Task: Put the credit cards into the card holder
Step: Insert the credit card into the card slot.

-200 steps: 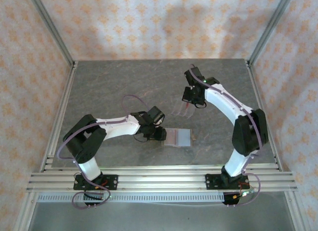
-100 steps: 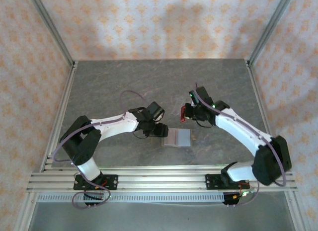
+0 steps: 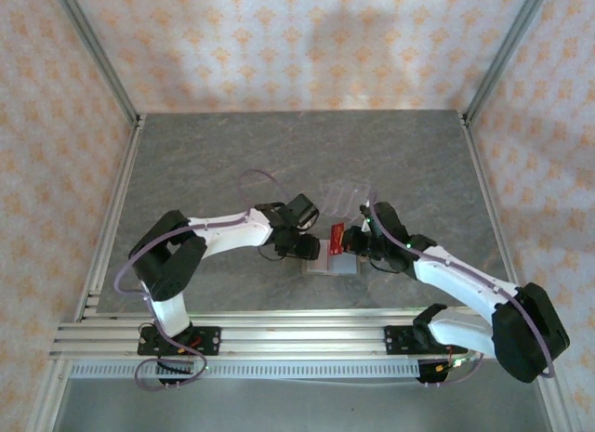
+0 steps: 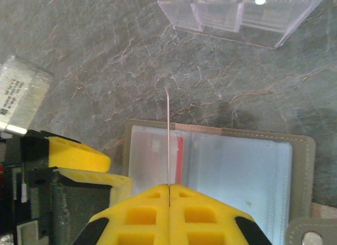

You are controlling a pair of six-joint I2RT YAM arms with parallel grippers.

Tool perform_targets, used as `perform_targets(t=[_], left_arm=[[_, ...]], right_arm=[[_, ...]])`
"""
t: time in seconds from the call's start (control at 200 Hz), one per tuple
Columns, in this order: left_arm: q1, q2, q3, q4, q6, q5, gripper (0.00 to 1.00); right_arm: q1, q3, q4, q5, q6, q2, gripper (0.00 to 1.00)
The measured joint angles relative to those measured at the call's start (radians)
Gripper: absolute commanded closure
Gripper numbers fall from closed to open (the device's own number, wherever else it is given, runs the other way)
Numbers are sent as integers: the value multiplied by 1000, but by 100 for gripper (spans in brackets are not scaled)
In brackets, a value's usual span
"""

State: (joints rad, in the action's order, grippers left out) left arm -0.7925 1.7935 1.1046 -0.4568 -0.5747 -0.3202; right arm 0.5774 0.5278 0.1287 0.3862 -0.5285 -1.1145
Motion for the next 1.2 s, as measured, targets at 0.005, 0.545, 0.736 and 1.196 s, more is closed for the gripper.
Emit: perform_targets(t=[0.005, 0.545, 0.736, 1.196], left_arm=[[0, 2, 0, 0, 0, 1, 46], [-17, 24, 0, 12, -4, 68, 53], [-19, 24, -4, 20, -11, 71, 54], [-19, 20, -13, 34, -27, 72, 54]], right_arm=[[0, -3, -4, 1, 0, -1, 100], [0, -76, -169, 24, -21, -32, 100], [0, -111, -182, 21, -31, -19, 100], [0, -188, -272, 15, -82, -5, 100]])
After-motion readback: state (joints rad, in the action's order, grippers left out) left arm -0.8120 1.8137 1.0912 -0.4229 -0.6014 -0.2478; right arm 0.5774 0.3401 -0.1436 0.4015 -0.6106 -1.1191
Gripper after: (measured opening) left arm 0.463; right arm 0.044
